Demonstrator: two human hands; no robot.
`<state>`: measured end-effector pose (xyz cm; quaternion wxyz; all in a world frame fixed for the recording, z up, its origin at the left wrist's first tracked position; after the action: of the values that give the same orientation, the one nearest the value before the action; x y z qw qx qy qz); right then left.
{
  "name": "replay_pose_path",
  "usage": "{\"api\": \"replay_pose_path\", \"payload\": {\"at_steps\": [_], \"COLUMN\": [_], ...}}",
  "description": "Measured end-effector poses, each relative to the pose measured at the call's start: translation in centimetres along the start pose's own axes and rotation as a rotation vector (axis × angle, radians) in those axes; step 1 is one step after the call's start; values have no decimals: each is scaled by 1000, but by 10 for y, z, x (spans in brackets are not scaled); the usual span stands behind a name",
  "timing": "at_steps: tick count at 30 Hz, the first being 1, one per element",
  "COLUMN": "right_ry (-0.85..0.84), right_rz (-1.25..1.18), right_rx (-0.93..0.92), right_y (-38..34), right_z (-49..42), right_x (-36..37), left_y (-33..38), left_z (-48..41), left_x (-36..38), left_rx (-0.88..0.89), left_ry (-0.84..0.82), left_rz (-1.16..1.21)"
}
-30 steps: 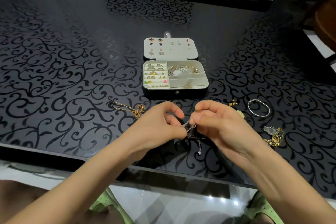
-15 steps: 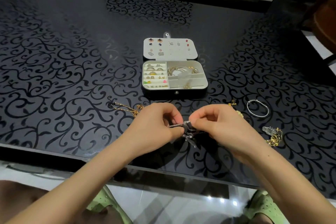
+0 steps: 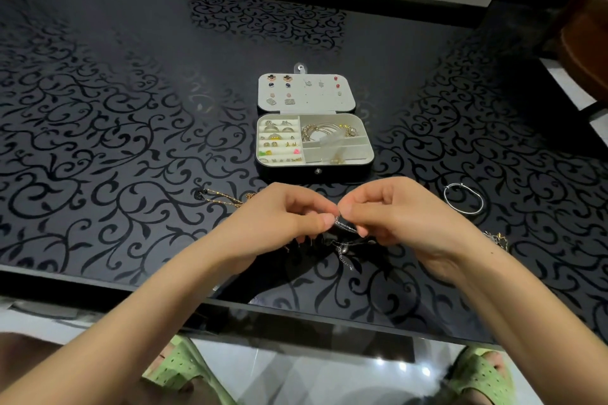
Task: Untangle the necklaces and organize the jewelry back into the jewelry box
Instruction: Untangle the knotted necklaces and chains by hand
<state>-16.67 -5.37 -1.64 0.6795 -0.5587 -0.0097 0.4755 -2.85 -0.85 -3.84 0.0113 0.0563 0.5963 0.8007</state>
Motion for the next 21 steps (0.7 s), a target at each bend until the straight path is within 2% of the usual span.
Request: {"api": "replay_pose_path", "payload": {"at_steps": [10,16,21], "right_ry": [4,9,21], "right_rz": [16,95,169], "right_rx": [-23,-19,-12], "right_y": [3,6,8], "right_z": [-2,-4,-4], "right_x": [-3,-3,-1], "left_y": [0,-3,-2], "left_z": [-5,-7,-6], "left_x": [-6,-9,-8], "left_rx": [-28,-112,-80], "left_ry": [74,68,26], "left_rz": [122,137,201]}}
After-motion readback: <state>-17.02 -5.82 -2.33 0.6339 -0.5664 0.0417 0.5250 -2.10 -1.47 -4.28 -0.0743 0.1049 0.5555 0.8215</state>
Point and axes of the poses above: each hand's wrist, its own z-axis away from the middle knuckle, its own x-axis out of the palm, y = z × x, the point moved 4 cm from there along -z, towards the middle knuckle, and after that the axes turned 15 degrees about z, right-handed, at the moved point
